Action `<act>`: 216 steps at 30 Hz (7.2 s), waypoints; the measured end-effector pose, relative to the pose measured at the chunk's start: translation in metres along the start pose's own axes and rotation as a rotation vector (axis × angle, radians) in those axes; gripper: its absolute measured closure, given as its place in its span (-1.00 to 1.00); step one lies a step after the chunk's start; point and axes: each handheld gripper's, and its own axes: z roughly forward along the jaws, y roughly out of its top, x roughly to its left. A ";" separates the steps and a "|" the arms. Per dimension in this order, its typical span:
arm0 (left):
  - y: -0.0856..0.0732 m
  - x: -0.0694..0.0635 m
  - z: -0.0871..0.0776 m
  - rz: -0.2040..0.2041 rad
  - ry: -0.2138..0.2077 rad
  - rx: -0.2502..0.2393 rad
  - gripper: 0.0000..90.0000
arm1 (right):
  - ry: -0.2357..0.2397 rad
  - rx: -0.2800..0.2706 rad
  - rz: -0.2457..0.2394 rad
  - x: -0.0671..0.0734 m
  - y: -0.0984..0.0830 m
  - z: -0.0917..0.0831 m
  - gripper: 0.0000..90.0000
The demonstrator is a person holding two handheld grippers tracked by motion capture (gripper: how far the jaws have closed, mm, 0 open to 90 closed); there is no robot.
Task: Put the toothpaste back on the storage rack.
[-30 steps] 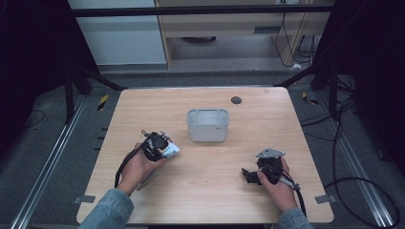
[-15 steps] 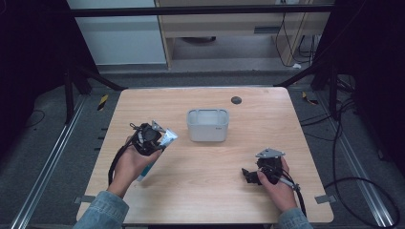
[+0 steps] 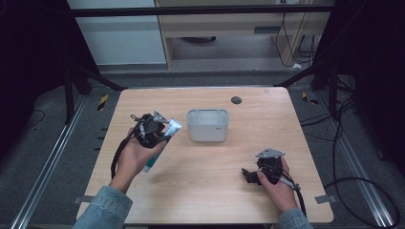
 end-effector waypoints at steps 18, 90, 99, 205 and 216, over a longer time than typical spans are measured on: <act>0.046 -0.021 -0.006 0.018 -0.012 -0.103 0.75 | 0.000 -0.001 0.000 0.000 0.000 0.000 -0.99; 0.166 -0.014 0.022 -0.055 -0.008 -0.375 0.75 | 0.002 -0.003 -0.004 0.000 0.000 0.000 -0.99; 0.168 -0.016 0.032 -0.050 -0.017 -0.383 0.75 | 0.002 -0.002 -0.005 0.000 0.000 0.000 -0.99; 0.129 -0.025 0.090 -0.007 -0.014 -0.368 0.75 | 0.000 0.000 -0.009 -0.001 0.000 0.000 -0.99; 0.119 -0.025 0.096 -0.012 -0.027 -0.361 0.75 | 0.000 -0.002 -0.012 -0.001 0.000 0.000 -0.99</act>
